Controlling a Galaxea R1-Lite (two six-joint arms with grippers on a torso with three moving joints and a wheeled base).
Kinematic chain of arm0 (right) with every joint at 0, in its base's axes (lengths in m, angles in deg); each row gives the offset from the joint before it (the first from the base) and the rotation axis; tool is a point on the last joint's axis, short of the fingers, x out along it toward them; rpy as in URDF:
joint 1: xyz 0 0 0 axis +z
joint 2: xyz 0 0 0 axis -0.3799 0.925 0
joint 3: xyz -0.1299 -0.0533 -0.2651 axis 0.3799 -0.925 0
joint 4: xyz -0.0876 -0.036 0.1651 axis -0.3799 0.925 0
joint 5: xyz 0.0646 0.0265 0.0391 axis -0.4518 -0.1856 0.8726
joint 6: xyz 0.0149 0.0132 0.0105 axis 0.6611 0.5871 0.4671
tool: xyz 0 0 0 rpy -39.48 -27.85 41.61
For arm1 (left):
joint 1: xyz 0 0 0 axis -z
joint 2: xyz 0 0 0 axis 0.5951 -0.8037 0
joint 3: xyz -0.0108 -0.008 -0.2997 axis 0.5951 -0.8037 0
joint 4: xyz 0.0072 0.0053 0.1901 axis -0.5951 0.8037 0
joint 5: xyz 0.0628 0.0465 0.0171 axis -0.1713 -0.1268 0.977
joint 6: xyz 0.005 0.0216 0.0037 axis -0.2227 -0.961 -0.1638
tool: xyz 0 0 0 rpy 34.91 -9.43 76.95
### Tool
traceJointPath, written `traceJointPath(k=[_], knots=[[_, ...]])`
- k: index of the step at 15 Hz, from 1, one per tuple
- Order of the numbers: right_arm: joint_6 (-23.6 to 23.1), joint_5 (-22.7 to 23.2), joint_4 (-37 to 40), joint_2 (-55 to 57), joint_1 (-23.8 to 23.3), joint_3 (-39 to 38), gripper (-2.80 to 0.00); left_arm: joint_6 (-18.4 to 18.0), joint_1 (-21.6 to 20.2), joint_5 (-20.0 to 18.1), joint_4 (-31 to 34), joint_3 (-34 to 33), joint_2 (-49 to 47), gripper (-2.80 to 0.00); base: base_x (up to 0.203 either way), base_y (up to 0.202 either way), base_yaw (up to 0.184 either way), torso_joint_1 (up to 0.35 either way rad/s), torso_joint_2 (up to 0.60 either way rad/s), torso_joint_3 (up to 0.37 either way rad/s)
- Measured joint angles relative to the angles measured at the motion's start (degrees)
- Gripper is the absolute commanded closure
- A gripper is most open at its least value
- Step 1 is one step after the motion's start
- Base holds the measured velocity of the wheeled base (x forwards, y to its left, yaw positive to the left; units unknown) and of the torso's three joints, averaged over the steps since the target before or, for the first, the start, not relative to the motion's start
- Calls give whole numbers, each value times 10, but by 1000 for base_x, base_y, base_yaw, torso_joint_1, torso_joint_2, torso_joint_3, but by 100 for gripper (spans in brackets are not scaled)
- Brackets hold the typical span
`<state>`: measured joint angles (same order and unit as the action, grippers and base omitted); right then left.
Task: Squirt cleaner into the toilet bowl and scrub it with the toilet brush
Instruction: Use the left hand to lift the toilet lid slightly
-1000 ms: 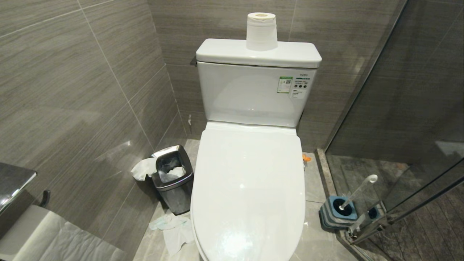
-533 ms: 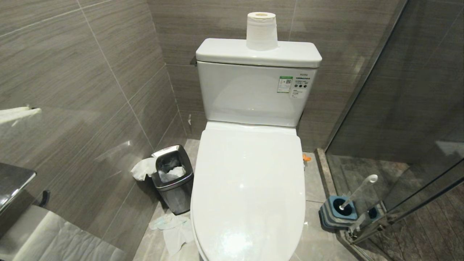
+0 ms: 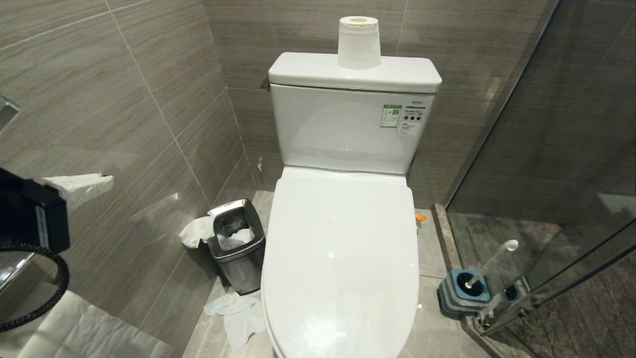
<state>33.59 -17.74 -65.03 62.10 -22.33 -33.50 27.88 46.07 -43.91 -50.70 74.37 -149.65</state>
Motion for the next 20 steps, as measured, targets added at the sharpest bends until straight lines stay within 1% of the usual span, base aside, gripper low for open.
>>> traceJointPath(k=[2, 4, 9, 13, 15, 16, 20], knots=[[0, 0, 0, 0, 0, 0, 0, 6, 2, -17, 0, 18, -19, 0, 0, 0, 0, 0, 0, 0], [0, 0, 0, 0, 0, 0, 0, 3, 15, -18, 2, 31, -36, 0, 0, 0, 0, 0, 0, 0], [0, 0, 0, 0, 0, 0, 0, -3, 56, 5, 9, 34, -82, 0, 0, 0, 0, 0, 0, 0], [0, 0, 0, 0, 0, 0, 0, -4, 56, 15, 43, 33, -134, 0, 0, 0, 0, 0, 0, 0], [0, 0, 0, 0, 0, 0, 0, -3, 68, 29, 77, 31, -155, 0, 0, 0, 0, 0, 0, 0], [0, 0, 0, 0, 0, 0, 0, -1, 74, 30, 87, 30, -164, 0, 0, 0, 0, 0, 0, 0], [0, 0, 0, 0, 0, 0, 0, 7, 78, 31, 101, 24, -199, 0, 0, 0, 0, 0, 0, 0]])
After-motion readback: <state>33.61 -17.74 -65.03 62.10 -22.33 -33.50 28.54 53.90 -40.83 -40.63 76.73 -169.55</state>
